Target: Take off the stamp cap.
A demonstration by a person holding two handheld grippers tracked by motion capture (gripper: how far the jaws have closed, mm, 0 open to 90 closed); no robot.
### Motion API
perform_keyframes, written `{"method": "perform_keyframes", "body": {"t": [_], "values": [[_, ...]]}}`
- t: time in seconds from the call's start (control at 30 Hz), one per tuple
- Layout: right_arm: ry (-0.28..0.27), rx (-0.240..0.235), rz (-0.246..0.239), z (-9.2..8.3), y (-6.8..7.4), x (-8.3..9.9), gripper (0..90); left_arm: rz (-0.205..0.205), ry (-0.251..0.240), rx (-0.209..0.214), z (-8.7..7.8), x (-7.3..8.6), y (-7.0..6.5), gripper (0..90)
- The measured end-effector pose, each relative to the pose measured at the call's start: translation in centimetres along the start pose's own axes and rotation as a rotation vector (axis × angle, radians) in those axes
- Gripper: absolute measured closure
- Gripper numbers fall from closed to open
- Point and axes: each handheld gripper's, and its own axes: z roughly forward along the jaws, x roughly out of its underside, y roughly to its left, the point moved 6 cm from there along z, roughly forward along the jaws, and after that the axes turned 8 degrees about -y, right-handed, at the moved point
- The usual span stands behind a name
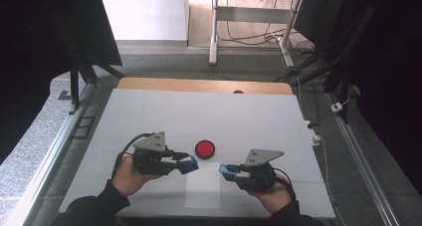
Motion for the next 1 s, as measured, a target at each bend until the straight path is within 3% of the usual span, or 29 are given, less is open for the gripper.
{"method": "perform_keyframes", "body": {"t": [0.2,0.4,0.67,1.0], "values": [[-0.015,0.066,0.018,-1.2,-0.2,0.3,68.0,-0.009,0.006,-0.015,0.1,0.1,0.1,70.6],[-0.041,0.079,0.026,-2.4,-0.3,0.7,68.1,-0.023,0.006,-0.032,0.2,0.2,0.4,70.6],[-0.032,0.159,0.098,-4.3,-1.1,1.9,68.1,-0.036,0.002,-0.055,0.3,0.1,0.7,70.5],[-0.026,0.221,0.130,-6.1,-1.6,3.0,68.1,-0.052,0.005,-0.087,0.4,0.0,1.2,70.4]]}}
